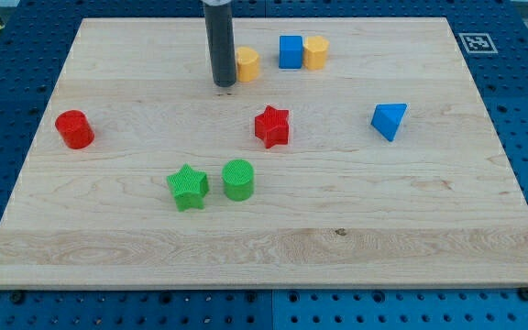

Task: Touch the left side of the yellow heart

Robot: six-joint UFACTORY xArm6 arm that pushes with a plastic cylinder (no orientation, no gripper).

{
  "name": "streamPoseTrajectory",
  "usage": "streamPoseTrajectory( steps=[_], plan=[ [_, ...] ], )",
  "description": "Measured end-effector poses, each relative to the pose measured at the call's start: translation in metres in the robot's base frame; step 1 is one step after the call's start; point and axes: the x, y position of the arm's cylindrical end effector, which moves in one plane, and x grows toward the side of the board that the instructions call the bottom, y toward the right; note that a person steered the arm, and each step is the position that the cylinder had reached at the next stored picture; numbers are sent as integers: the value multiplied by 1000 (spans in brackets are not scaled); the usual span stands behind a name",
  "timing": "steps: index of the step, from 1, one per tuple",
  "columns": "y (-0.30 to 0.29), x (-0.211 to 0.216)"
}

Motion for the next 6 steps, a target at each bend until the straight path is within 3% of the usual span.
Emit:
streamPoseTrajectory(
  steps=[2, 6],
  plan=[
    [1, 41],
    [25, 27]
  ],
)
